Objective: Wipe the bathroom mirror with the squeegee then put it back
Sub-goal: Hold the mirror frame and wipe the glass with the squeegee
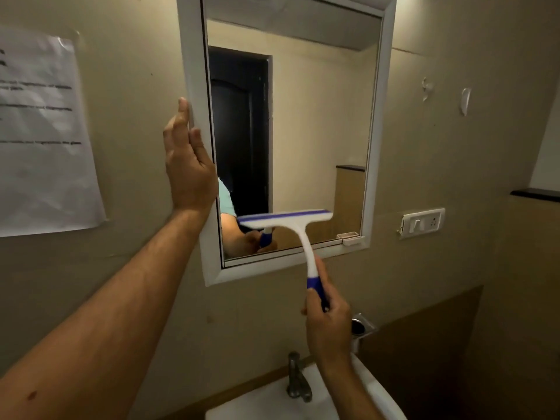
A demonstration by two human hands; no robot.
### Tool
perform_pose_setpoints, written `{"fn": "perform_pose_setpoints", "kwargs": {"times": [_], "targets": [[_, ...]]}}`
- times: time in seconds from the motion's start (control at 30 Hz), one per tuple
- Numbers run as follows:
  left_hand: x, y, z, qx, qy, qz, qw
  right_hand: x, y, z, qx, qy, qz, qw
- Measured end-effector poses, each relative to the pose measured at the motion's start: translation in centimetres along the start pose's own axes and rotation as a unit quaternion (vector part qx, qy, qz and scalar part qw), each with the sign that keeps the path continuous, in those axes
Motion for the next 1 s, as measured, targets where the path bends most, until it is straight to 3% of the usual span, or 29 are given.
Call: {"fn": "perform_pose_setpoints", "kwargs": {"times": [0.3,0.6,0.83,1.0], "targets": [[0.2,-0.8,0.2,-0.034,-0.003,-0.02,0.999,2.3,-4.2,1.8,0.01,0.013,-0.054,0.998],[0.0,-1.2,0.3,-0.062,0.011,-0.019,0.998,-3.5,1.8,1.5,-0.055,-0.004,0.012,0.998],[0.1,-1.8,0.6,-0.071,0.005,-0.036,0.997,-0.4,-0.2,2.5,-0.035,0.024,-0.04,0.998],[-0.1,-1.8,0.6,-0.072,0.007,-0.033,0.997,-2.3,3.4,2.4,-0.048,0.004,0.004,0.999]]}}
Point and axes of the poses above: each hand's wrist, its own x-axis towards the middle knuckle, its own z-axis out of the palm, y = z × x, the point moved 3 cm from there along x, towards the middle knuckle, and after that the axes turned 2 degrees about z, right-handed, at the moved point
